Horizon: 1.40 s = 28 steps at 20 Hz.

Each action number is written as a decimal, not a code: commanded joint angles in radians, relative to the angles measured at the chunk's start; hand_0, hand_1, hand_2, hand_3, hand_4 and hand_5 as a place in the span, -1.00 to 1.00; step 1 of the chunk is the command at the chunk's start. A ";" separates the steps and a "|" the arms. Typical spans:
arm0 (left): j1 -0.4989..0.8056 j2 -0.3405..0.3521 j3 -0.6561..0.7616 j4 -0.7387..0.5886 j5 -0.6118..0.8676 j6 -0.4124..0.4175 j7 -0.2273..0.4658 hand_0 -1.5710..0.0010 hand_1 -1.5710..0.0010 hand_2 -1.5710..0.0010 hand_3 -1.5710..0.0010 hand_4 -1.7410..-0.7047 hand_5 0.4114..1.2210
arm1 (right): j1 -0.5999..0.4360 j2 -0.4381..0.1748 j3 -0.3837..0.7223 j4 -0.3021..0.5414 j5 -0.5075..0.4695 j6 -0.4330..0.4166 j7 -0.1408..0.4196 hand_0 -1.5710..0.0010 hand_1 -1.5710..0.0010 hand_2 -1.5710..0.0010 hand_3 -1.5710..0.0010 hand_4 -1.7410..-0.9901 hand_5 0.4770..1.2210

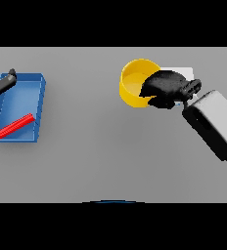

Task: Pick up the red beaker and tilt it to pour out 1 green nut into yellow bowl. Pick up the yellow bowl and place it on the metallic measuring scale.

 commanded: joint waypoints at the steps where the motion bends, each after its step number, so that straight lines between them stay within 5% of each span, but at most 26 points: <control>1: 0.000 -0.010 -0.003 0.003 0.000 -0.001 -0.003 1.00 1.00 1.00 1.00 0.79 -0.19 | -0.017 -0.009 -0.010 0.027 0.003 -0.017 -0.016 -1.00 -1.00 -1.00 -0.69 -0.94 1.00; 13: 0.012 0.016 -0.011 -0.058 -0.002 0.022 0.087 1.00 1.00 1.00 1.00 0.76 -0.10 | -0.079 -0.052 -0.064 0.413 0.030 -0.208 -0.095 -1.00 -1.00 -1.00 -0.49 -0.94 1.00; 21: 0.003 0.019 -0.014 -0.045 -0.008 0.012 0.102 1.00 1.00 1.00 1.00 0.80 -0.17 | -0.131 0.001 -0.056 0.681 0.055 -0.335 -0.138 -1.00 -1.00 -1.00 -0.79 -0.96 1.00; 28: 0.003 0.014 -0.010 -0.050 -0.001 0.013 0.092 1.00 1.00 1.00 1.00 0.80 -0.20 | -0.160 0.043 -0.041 0.818 0.046 -0.395 -0.167 -1.00 -0.86 -1.00 -0.90 -0.96 1.00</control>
